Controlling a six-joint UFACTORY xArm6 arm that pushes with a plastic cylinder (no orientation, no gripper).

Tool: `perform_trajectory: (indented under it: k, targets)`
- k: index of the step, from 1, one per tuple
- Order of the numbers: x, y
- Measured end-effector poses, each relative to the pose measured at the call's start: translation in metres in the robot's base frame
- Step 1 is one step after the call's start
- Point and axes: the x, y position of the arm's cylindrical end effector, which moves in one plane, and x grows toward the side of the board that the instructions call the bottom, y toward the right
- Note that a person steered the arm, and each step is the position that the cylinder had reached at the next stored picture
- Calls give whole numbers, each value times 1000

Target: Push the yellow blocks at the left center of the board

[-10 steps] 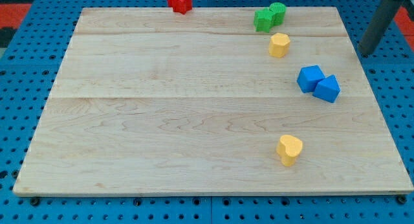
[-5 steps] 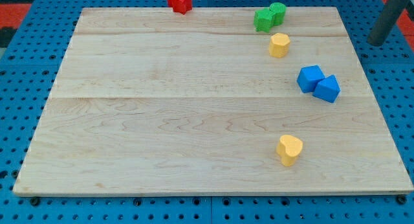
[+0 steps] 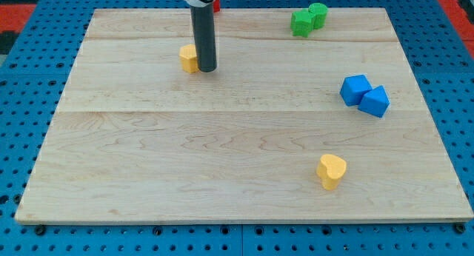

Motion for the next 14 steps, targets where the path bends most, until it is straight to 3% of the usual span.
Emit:
perform_trajectory:
  k: [1,2,3,4,5,6,8,9,10,11,12,14]
  targets:
    - [-43,23]
    - [-26,-48]
    - [49,-107]
    - [43,-105]
    - [56,-47]
    - [130,-68]
    - [97,-117]
    - [98,-86]
    - [87,-100]
    - [80,-150]
    - [90,-86]
    - [154,186]
